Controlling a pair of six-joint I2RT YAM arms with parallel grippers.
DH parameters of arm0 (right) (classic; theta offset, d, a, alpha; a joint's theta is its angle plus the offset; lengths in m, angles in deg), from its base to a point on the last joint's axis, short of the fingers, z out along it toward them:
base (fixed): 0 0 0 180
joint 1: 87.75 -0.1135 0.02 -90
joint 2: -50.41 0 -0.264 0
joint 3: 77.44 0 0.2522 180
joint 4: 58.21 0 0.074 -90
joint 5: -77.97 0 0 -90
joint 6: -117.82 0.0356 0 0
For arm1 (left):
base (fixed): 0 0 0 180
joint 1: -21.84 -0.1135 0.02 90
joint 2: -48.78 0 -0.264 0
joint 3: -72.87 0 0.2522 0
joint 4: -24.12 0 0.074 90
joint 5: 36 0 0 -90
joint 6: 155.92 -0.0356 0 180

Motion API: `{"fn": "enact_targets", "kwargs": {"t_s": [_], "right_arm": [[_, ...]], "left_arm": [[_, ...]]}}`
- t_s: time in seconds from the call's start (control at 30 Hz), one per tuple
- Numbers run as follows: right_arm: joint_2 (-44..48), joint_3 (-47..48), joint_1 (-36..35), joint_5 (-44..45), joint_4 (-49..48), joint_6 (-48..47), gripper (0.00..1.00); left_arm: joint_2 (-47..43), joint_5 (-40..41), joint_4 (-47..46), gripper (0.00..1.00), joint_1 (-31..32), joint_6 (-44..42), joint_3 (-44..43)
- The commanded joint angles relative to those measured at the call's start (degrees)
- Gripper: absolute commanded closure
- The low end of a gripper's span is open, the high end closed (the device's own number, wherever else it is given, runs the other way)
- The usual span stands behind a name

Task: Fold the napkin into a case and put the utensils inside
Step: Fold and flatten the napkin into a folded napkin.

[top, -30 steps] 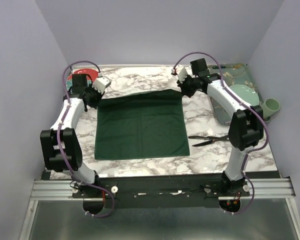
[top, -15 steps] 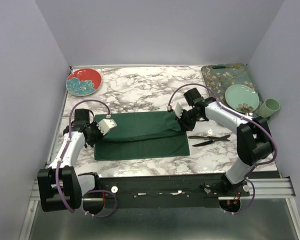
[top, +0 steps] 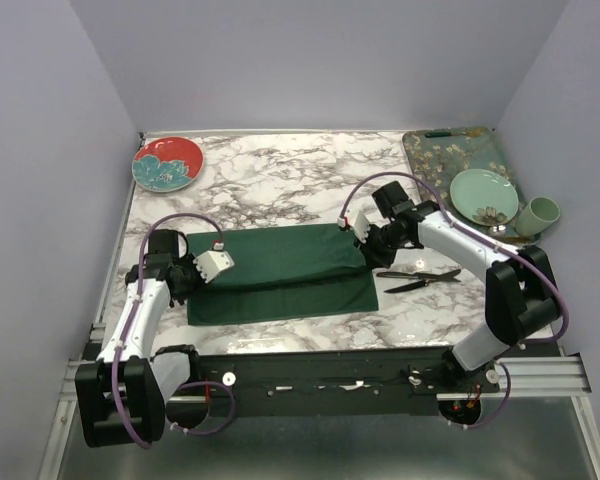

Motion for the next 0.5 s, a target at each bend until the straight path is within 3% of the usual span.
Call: {"fn": "enact_targets", "kwargs": {"t_s": [0.0,0.47], "right_arm": [[2.64,-3.10,-0.30,0.97,2.36,-1.92,0.99],[2.73,-8.56,-3.38,1.23,0.25,-2.10,0.99]], "left_arm": [[-3.41,1.82,3.65,1.00,-0.28,-3.72,-0.69],[-7.45,1.83,9.36,1.00,-0.28,-7.59,3.43]]}}
